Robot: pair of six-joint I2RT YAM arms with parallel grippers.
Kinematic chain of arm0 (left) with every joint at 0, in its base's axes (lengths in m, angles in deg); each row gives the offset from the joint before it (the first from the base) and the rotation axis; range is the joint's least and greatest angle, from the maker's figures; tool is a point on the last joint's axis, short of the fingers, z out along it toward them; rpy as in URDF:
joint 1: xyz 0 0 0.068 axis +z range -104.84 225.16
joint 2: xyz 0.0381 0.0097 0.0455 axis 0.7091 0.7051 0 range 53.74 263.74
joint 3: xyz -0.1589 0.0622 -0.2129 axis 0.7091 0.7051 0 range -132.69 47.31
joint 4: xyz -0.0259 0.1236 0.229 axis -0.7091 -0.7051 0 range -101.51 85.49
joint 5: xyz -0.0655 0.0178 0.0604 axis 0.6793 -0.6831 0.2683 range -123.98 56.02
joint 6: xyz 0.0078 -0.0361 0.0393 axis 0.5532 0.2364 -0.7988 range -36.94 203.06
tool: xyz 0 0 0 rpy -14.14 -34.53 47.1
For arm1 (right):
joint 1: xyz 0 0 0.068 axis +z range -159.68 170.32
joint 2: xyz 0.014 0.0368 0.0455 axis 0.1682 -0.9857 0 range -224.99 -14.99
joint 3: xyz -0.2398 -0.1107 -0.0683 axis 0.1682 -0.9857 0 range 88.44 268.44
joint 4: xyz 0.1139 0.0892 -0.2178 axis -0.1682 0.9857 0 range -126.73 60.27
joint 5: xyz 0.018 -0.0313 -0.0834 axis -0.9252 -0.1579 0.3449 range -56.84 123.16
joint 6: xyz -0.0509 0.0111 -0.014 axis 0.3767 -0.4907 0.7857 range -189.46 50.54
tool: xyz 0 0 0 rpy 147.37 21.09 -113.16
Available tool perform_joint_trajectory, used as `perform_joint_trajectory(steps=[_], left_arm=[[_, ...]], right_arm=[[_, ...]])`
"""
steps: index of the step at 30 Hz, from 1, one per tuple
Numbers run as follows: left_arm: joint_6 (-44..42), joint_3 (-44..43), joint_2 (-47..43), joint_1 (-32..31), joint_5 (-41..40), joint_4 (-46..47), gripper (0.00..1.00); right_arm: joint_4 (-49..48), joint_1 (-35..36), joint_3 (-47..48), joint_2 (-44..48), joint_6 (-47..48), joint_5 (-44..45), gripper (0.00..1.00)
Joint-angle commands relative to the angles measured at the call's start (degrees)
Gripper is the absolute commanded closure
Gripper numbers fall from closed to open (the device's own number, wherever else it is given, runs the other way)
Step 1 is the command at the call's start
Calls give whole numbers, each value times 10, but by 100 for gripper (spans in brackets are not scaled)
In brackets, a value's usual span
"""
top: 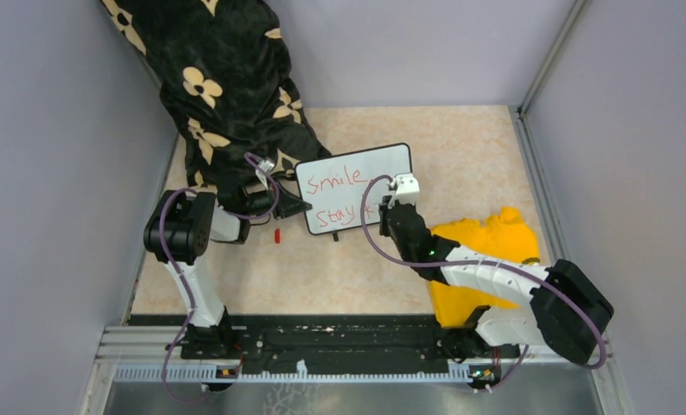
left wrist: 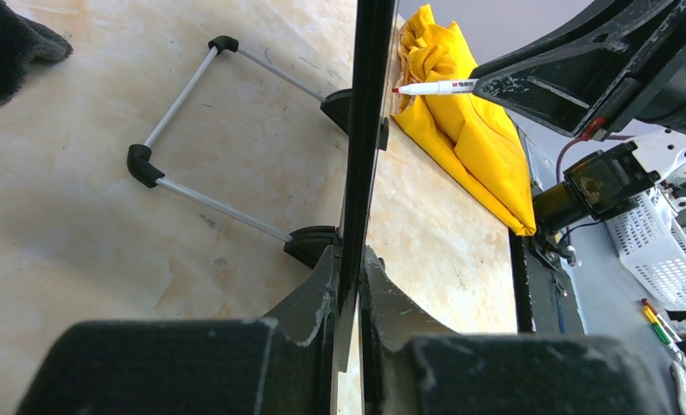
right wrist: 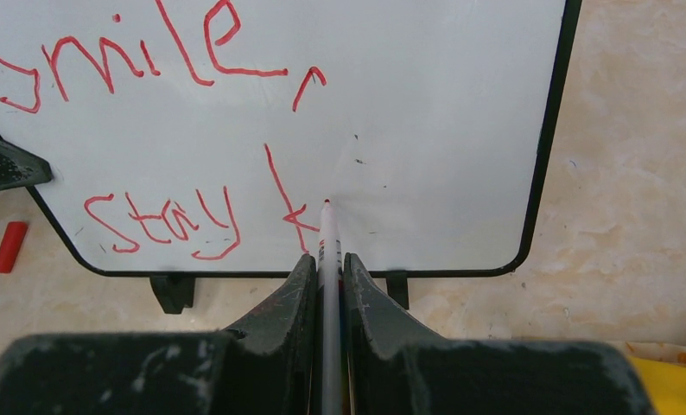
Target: Write a sentence on the whiteboard
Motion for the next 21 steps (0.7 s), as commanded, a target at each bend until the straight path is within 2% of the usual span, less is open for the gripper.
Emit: perform_joint_trajectory(steps=[1, 21], left_arm=[[-15, 2, 12, -9, -14, -59, 100], [-15, 3, 12, -9, -15, -59, 100]], right_arm=[[-27, -8, 25, -7, 4, -5, 100], [-14, -9, -11, -9, -19, -5, 100]])
